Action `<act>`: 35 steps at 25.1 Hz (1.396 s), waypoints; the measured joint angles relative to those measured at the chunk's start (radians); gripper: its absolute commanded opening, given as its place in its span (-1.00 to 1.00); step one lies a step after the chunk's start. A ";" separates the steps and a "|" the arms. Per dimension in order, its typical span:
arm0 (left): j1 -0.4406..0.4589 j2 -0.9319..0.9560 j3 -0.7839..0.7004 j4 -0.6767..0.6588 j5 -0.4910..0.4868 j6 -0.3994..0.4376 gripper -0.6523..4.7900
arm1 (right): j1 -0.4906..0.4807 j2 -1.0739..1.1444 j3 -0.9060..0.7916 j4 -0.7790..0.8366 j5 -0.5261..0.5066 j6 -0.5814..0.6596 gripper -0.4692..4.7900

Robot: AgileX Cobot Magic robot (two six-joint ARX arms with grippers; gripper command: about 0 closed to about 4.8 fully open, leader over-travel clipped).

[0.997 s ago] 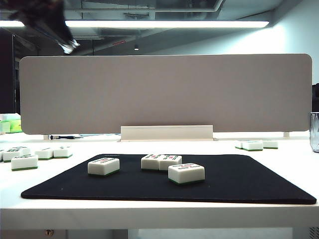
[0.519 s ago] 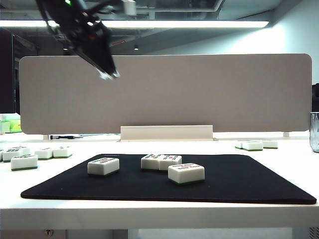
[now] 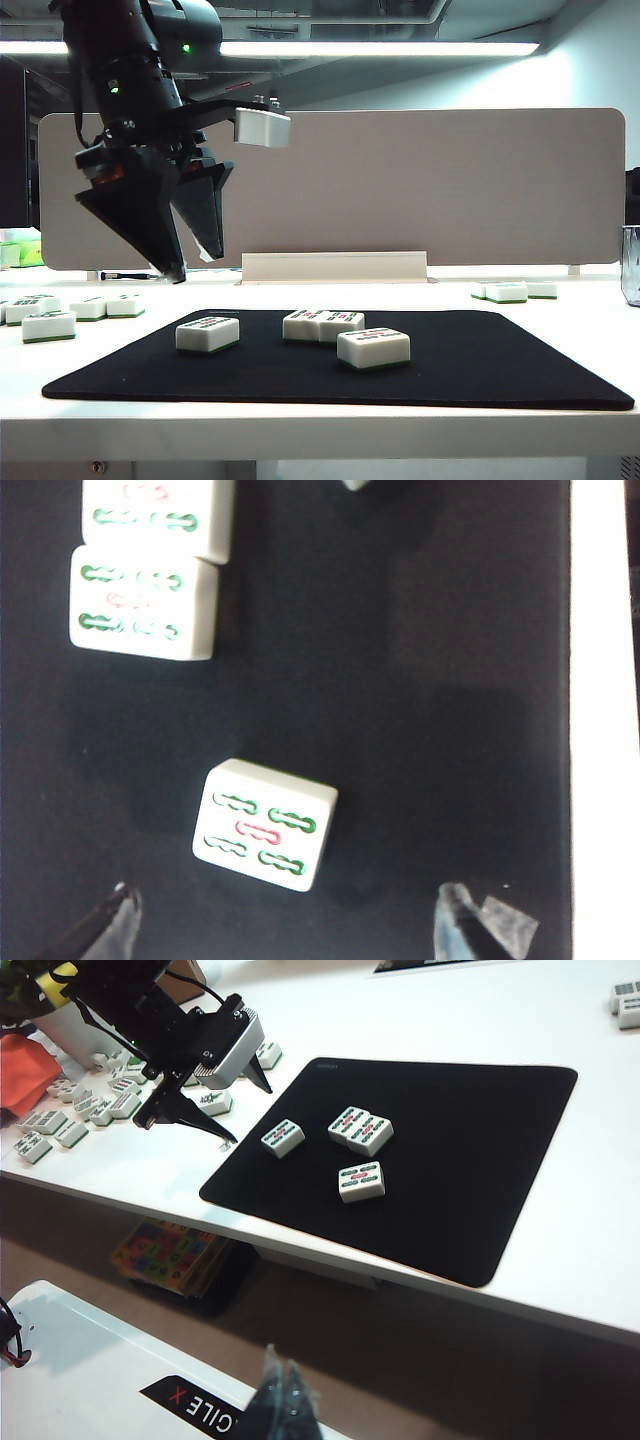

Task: Arrange four mahjong tiles into a neat stack, creating two layers of paired tiles.

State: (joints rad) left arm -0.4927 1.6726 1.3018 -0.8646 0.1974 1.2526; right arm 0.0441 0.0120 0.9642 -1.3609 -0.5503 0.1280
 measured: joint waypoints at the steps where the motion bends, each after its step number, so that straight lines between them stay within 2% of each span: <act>1: 0.000 0.006 0.000 0.003 0.000 0.014 0.63 | 0.000 0.000 0.000 -0.003 0.000 0.000 -0.83; 5: 0.000 0.071 0.000 0.014 -0.006 0.051 0.61 | 0.000 0.000 0.000 -0.009 0.000 0.000 -0.83; 9: 0.000 0.138 0.000 0.055 -0.091 0.056 0.61 | 0.000 0.000 0.000 -0.009 0.000 0.000 -0.83; 21: -0.001 0.147 0.000 0.166 -0.095 0.056 0.59 | 0.000 0.000 0.000 -0.009 0.000 0.000 -0.83; 22: -0.001 0.156 0.000 0.164 -0.095 0.056 0.56 | 0.000 0.000 0.000 -0.009 0.000 0.000 -0.83; 24: -0.001 0.161 0.000 0.162 -0.095 0.056 0.23 | 0.000 0.000 0.000 -0.009 0.000 0.000 -0.83; 26: 0.000 0.164 0.000 0.161 -0.095 0.056 0.11 | 0.000 0.000 0.000 -0.010 0.000 -0.002 -0.83; 28: 0.000 0.168 0.000 0.161 -0.095 0.056 0.11 | 0.000 0.000 0.000 -0.009 0.000 -0.003 -0.83; 30: 0.000 0.168 0.000 0.161 -0.092 0.052 -0.02 | 0.000 0.000 0.000 -0.010 0.000 -0.003 -0.83; 35: -0.001 0.167 0.003 0.166 -0.085 -0.009 -0.02 | 0.000 0.000 0.000 -0.009 0.000 -0.003 -0.83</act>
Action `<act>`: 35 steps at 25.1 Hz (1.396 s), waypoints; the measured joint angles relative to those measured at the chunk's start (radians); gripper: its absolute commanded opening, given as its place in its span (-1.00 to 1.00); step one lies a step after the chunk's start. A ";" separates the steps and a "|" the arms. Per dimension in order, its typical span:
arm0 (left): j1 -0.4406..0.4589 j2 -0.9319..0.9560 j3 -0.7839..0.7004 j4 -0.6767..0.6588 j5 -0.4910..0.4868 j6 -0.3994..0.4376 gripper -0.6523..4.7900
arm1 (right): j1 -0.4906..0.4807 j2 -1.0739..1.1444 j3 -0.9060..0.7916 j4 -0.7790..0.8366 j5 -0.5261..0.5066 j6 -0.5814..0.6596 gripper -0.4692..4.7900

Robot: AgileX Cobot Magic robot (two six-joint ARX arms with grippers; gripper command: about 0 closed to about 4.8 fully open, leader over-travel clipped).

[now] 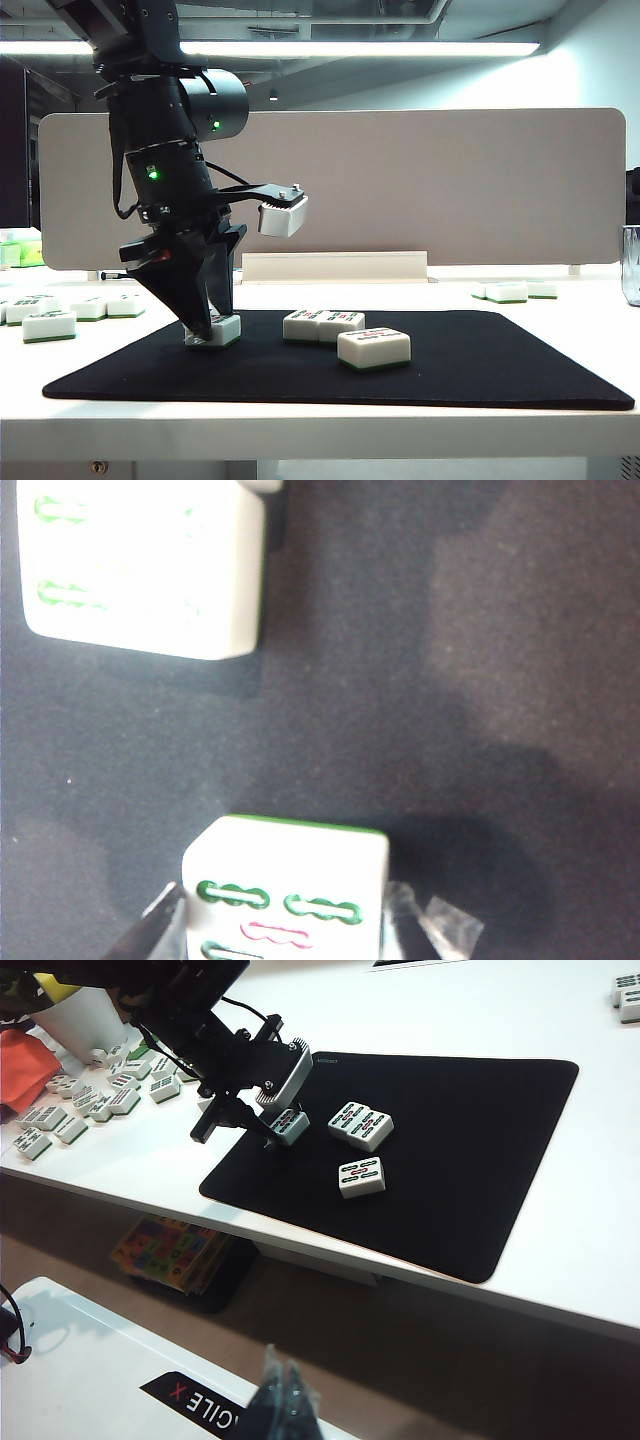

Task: Arrange four mahjong tiles into a neat stack, creating two layers of paired tiles.

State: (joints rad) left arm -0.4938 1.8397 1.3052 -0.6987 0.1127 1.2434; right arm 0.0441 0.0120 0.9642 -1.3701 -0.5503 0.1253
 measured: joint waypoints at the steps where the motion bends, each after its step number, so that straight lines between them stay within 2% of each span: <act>1: -0.003 0.000 0.000 0.000 0.000 -0.003 -0.02 | 0.000 0.000 0.000 0.000 0.000 0.000 -0.83; 8: -0.067 -0.024 0.001 0.011 0.004 -0.006 -0.02 | 0.000 0.000 0.000 0.000 0.000 0.000 -0.83; 11: -0.098 -0.051 0.002 0.069 -0.027 -0.006 -0.02 | 0.000 0.000 0.000 0.000 0.000 0.000 -0.83; 13: -0.105 -0.053 0.013 0.082 -0.027 -0.078 0.02 | 0.000 0.000 0.000 0.000 0.000 0.000 -0.83; 14: -0.103 -0.052 0.012 0.082 -0.038 -0.147 0.08 | 0.000 0.000 0.000 0.000 0.000 0.000 -0.83; 16: -0.100 -0.052 0.012 0.082 -0.052 -0.283 0.35 | 0.000 0.000 0.000 0.000 0.000 0.000 -0.83; 17: -0.101 -0.052 0.012 0.081 -0.052 -0.313 0.54 | 0.000 0.000 0.000 0.000 0.000 0.000 -0.83; 18: -0.101 -0.051 0.012 0.080 -0.052 -0.339 0.60 | 0.000 0.000 0.000 0.000 0.000 0.000 -0.83; 28: -0.055 -0.048 0.012 0.046 -0.049 -0.359 0.61 | 0.000 0.000 0.000 0.000 0.000 0.000 -0.83; 31: -0.050 -0.040 0.012 0.044 0.008 -0.359 0.61 | 0.000 0.000 0.000 0.000 0.000 0.000 -0.83; 35: -0.050 -0.008 0.012 0.044 0.016 -0.359 0.61 | 0.000 0.000 0.000 0.000 0.000 0.000 -0.83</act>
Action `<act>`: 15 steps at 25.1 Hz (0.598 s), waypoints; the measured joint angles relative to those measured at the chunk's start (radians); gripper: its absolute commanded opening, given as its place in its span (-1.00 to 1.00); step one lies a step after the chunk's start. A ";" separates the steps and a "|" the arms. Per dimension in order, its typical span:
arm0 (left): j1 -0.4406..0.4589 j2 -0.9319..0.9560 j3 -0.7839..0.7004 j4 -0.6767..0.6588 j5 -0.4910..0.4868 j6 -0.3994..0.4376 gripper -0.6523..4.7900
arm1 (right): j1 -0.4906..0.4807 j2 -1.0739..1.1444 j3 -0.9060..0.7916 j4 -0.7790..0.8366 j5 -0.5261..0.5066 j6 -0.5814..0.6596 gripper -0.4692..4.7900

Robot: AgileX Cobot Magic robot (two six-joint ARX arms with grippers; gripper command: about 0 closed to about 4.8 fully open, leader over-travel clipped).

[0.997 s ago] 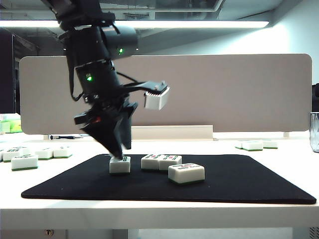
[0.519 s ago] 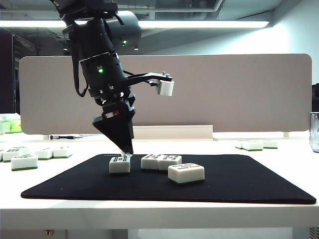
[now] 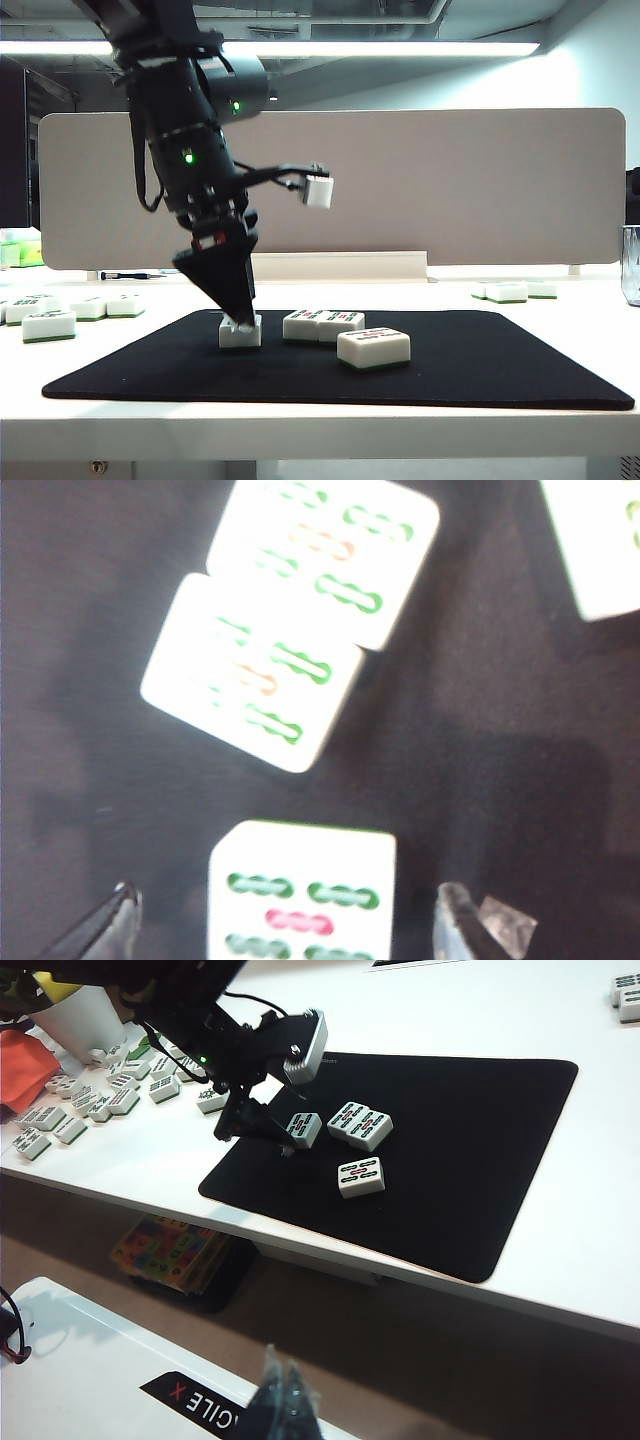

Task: Arrange four mahjong tiles into a neat stack, creating two layers of paired tiles.

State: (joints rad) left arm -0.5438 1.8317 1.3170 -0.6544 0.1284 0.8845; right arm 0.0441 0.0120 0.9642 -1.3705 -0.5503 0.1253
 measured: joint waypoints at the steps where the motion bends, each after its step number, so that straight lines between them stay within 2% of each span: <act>1: 0.004 0.013 -0.001 0.000 0.000 0.000 0.61 | 0.000 0.000 0.000 0.000 0.000 0.000 -0.83; 5: 0.006 0.039 0.000 0.008 0.000 0.000 0.53 | 0.000 0.000 0.000 -0.005 0.000 0.000 -0.83; 8: 0.006 0.053 0.000 0.005 0.006 0.000 0.03 | 0.000 0.000 0.000 -0.005 0.000 0.000 -0.83; 10: 0.006 0.056 0.002 0.014 0.008 -0.003 -0.22 | 0.000 0.000 0.000 -0.005 0.000 0.000 -0.83; 15: 0.004 0.055 0.002 0.019 0.006 -0.003 -0.26 | 0.000 0.000 0.000 -0.005 0.000 0.000 -0.83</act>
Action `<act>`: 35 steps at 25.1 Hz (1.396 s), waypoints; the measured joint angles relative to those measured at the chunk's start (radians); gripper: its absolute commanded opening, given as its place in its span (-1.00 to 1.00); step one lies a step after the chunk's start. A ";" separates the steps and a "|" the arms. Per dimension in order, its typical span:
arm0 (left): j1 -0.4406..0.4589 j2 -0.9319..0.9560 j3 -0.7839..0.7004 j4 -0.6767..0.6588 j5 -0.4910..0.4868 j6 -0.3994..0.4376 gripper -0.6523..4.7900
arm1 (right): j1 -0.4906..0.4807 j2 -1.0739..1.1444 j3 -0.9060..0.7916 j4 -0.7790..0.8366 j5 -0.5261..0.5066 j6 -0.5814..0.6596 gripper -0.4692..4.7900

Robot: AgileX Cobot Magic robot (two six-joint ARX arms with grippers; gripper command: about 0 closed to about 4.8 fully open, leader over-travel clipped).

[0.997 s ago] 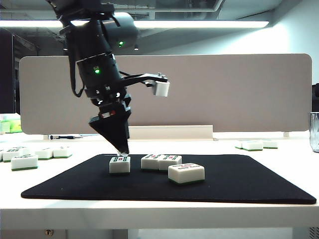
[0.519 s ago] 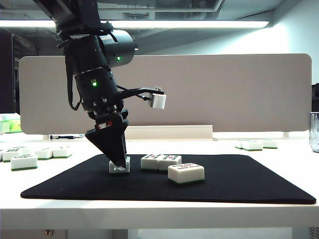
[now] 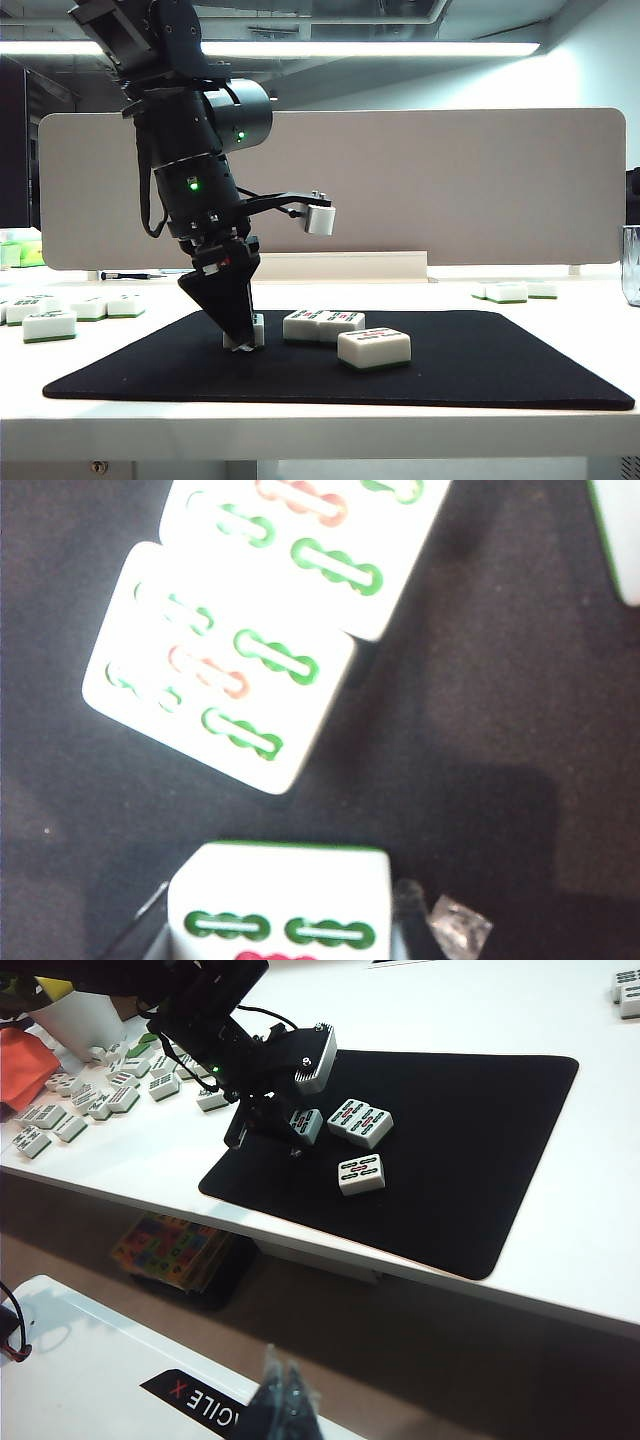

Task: Arrange four mahjong tiles into a neat stack, creating two layers of paired tiles.

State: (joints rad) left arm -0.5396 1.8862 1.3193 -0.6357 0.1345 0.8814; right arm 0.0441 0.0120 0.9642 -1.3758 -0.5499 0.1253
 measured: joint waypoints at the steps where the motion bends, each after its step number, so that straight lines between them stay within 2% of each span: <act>1: -0.003 0.000 0.006 -0.006 -0.012 0.000 -0.26 | 0.000 0.000 0.000 0.000 0.000 0.000 -0.83; 4: -0.019 -0.009 0.084 -0.071 -0.047 0.000 -0.29 | 0.000 0.000 0.000 0.000 0.000 0.000 -0.83; 8: -0.045 -0.027 0.225 -0.080 -0.032 0.013 -0.33 | 0.000 0.000 0.000 0.000 0.000 0.000 -0.83; 14: -0.098 0.014 0.232 -0.083 -0.003 0.222 -0.33 | 0.000 0.000 0.000 0.000 0.000 0.000 -0.83; 18: -0.149 0.048 0.230 -0.084 0.001 0.283 -0.33 | 0.000 0.000 0.000 0.000 0.000 0.000 -0.83; 35: -0.150 0.079 0.230 -0.040 -0.005 0.290 -0.32 | 0.000 0.000 0.000 0.000 0.000 0.000 -0.83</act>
State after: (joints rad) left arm -0.6891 1.9656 1.5494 -0.6758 0.1299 1.1717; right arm 0.0444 0.0120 0.9642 -1.3758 -0.5499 0.1253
